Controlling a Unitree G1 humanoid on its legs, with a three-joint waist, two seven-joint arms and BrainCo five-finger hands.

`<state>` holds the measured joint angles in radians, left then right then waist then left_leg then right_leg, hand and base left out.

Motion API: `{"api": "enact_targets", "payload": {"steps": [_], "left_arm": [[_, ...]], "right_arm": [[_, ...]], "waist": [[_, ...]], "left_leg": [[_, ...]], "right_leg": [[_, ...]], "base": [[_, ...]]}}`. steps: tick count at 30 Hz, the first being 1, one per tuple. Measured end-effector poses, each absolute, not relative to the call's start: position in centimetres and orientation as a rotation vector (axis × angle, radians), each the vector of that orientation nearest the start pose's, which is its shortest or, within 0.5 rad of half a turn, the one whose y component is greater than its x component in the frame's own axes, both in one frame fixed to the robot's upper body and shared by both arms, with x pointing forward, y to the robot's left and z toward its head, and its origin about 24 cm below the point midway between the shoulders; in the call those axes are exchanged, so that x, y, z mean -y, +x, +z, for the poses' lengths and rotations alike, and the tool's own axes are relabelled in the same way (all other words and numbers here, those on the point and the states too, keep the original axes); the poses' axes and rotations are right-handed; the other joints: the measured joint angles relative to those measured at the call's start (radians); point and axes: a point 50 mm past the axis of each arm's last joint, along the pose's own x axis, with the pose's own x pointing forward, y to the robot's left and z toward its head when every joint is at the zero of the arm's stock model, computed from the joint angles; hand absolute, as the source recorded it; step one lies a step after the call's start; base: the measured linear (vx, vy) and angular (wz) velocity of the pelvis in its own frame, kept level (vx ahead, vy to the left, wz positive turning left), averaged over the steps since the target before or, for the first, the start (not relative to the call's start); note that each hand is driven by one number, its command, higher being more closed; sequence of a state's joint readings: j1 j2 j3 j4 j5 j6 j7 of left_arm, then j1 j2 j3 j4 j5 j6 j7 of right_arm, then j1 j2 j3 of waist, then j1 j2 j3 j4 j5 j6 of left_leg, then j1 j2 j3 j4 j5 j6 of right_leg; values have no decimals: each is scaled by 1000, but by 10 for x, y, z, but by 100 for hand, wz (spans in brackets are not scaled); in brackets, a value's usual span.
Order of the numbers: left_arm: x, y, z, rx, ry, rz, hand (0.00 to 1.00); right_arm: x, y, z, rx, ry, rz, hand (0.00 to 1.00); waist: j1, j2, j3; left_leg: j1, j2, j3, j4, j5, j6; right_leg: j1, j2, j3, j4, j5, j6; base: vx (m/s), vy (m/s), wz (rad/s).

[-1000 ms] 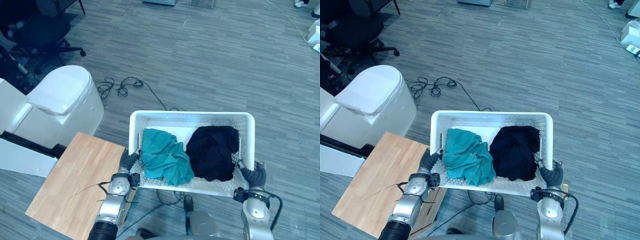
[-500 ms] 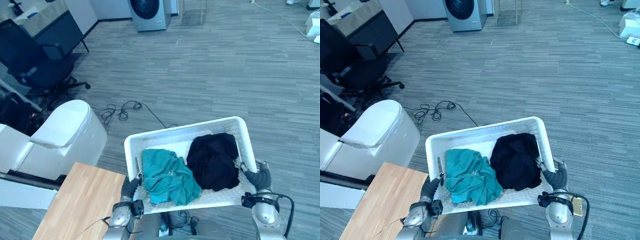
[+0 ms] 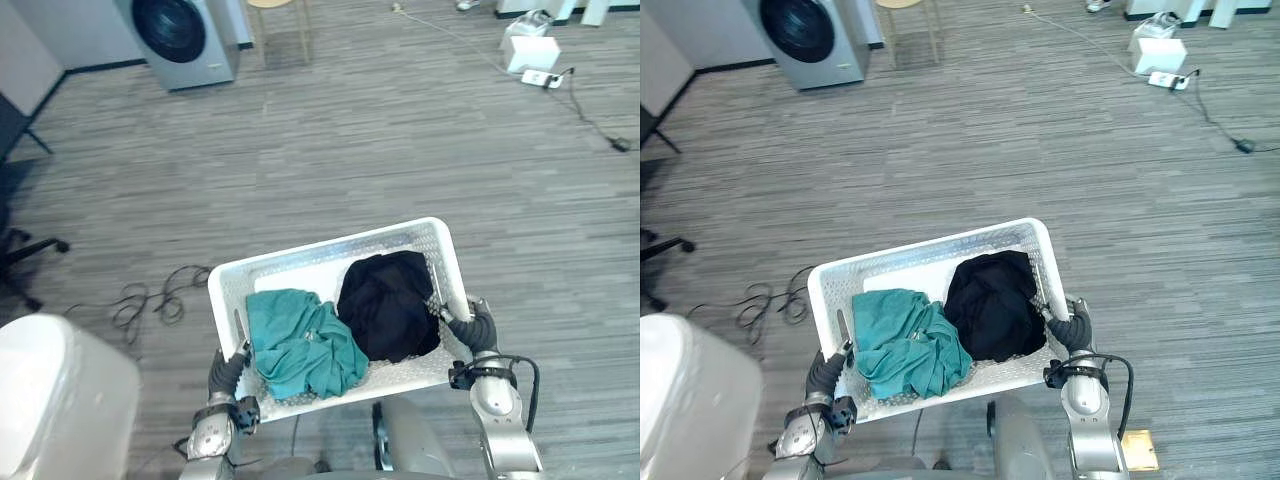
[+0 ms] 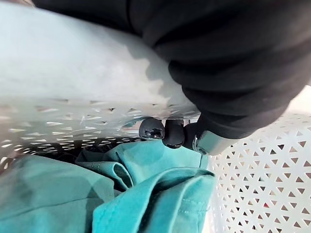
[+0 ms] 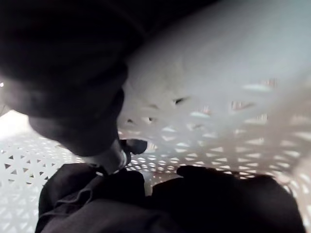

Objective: Pick up the laundry basket with both hands and put the clothes into the washing machine.

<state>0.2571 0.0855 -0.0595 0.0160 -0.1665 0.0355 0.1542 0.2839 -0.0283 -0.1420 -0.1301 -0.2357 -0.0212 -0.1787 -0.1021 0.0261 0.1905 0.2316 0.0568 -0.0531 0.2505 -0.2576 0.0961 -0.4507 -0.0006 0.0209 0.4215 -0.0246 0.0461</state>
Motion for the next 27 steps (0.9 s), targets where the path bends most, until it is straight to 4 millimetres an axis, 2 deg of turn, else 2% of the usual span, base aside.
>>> {"api": "enact_targets", "payload": {"steps": [1,2,3,4,5,6,7,8,9,10,11,12,13,14,15,16,17,18,19,20,21,22,23,24,25,26,27], "left_arm": [[-165,193,-20,-305,-75,146,100],[-161,193,-20,-307,-87,140,100],[-157,191,-22,-317,-109,139,100],[-155,188,-24,-328,-128,137,100],[-154,186,-26,-334,-135,141,100],[-155,181,-28,-347,-154,150,100],[-156,176,-31,-362,-168,159,100],[-159,170,-33,-375,-188,176,100],[-160,168,-34,-381,-199,183,100],[-161,163,-37,-394,-212,195,100],[-162,160,-39,-401,-229,204,100],[-166,156,-40,-407,-237,224,100],[-167,155,-41,-411,-237,230,100],[-167,151,-43,-422,-246,237,100],[-165,151,-44,-429,-252,239,100],[-164,149,-45,-444,-251,238,100],[-166,143,-51,-481,-236,244,100],[-170,138,-55,-504,-225,256,100],[-170,139,-55,-502,-222,256,100],[-170,140,-55,-503,-215,254,100],[-173,142,-55,-511,-190,243,100],[-179,141,-55,-518,-171,251,100],[-181,141,-55,-516,-170,263,100],[-185,143,-54,-505,-169,275,100],[-186,147,-51,-484,-170,280,100],[-187,149,-50,-472,-169,280,100],[-189,154,-47,-453,-157,273,100]], "right_arm": [[220,182,21,-115,-321,-401,100],[223,180,23,-112,-327,-417,100],[226,176,30,-94,-342,-423,100],[227,173,34,-79,-353,-420,100],[227,173,36,-75,-359,-416,100],[226,174,36,-71,-362,-403,100],[224,174,36,-73,-363,-387,100],[222,175,36,-70,-370,-361,100],[222,175,37,-69,-377,-354,100],[221,178,38,-58,-378,-334,100],[221,180,40,-52,-382,-320,100],[219,184,38,-55,-386,-292,100],[218,187,36,-59,-383,-279,100],[222,189,33,-72,-403,-262,100],[224,191,27,-95,-408,-259,100],[225,190,22,-118,-407,-261,100],[224,188,11,-169,-395,-254,100],[221,187,3,-205,-383,-246,100],[222,187,2,-209,-383,-245,100],[224,188,-2,-230,-377,-242,100],[222,184,-13,-277,-348,-234,100],[215,183,-15,-282,-330,-217,100],[213,186,-12,-264,-325,-205,100],[211,188,-9,-246,-319,-196,100],[211,189,-8,-234,-318,-195,100],[210,191,-7,-227,-314,-191,100],[208,194,-5,-216,-303,-187,100]], "waist": [[0,22,-1],[-2,32,-2],[-7,50,-1],[0,62,-1],[9,66,-2],[26,68,-1],[38,65,-1],[65,63,-4],[76,65,-6],[103,74,-12],[121,88,-19],[130,94,-24],[132,91,-24],[136,111,-37],[137,112,-39],[137,105,-42],[138,72,-75],[118,4,-108],[111,-10,-110],[107,-24,-98],[82,-21,-95],[79,-36,-90],[79,-42,-88],[72,-24,-76],[63,0,-61],[62,8,-57],[58,14,-55]], "left_leg": [[-28,18,-43,116,15,-25],[-55,24,-56,209,34,-55],[-136,41,-81,432,134,-159],[-242,57,-92,706,240,-254],[-293,63,-84,845,253,-268],[-373,65,-67,1029,242,-253],[-429,66,-36,1102,213,-216],[-503,72,24,1099,170,-152],[-538,75,56,1060,153,-130],[-606,81,114,929,121,-105],[-646,78,147,799,99,-109],[-675,55,168,565,99,-112],[-672,41,176,423,109,-126],[-674,27,174,91,158,-191],[-684,17,175,62,206,-199],[-681,2,175,77,240,-177],[-659,-47,177,83,337,-89],[-630,-116,209,86,314,-56],[-614,-127,212,89,302,-37],[-572,-142,191,106,250,-30],[-493,-154,123,93,210,-34],[-398,-158,77,32,195,-29],[-352,-152,68,7,191,-22],[-273,-135,37,-25,183,-11],[-206,-106,9,-47,167,4],[-180,-91,-5,-54,157,10],[-142,-65,-28,-57,130,4]], "right_leg": [[1,15,-27,87,-84,-60],[12,15,-53,125,-114,-91],[59,22,-86,165,-184,-125],[134,40,-102,153,-228,-149],[182,53,-107,125,-236,-158],[294,74,-106,51,-241,-165],[379,83,-92,-16,-241,-165],[470,88,-67,-96,-241,-165],[506,89,-49,-130,-241,-165],[559,90,-16,-185,-244,-160],[593,90,14,-218,-252,-149],[633,78,41,-245,-273,-146],[654,69,53,-253,-287,-143],[706,70,84,-281,-312,-119],[738,65,110,-283,-331,-86],[764,51,126,-276,-341,-67],[778,11,159,-213,-347,-57],[715,-43,182,-41,-349,-37],[681,-46,187,54,-331,-2],[613,-31,167,252,-212,143],[548,9,123,437,88,202],[437,24,93,637,52,150],[377,24,80,716,-2,97],[273,5,42,783,-93,-8],[181,-20,15,761,-162,-51],[134,-26,16,724,-192,-53],[69,-33,32,541,-218,-22]], "base": [[865,-348,57],[714,-279,58],[840,-282,59],[693,-219,49],[814,-252,23],[532,-149,-3],[759,-197,-18],[609,-136,-30],[704,-124,-56],[456,-40,-65],[586,-12,-82],[492,18,-66],[783,66,-71],[837,132,-60],[879,165,-56],[646,166,-46],[725,184,-12],[757,156,7],[889,104,38],[833,33,78],[1073,-38,103],[907,-62,97],[849,-145,66],[670,-159,55],[644,-173,58],[610,-218,57],[595,-294,71]]}}
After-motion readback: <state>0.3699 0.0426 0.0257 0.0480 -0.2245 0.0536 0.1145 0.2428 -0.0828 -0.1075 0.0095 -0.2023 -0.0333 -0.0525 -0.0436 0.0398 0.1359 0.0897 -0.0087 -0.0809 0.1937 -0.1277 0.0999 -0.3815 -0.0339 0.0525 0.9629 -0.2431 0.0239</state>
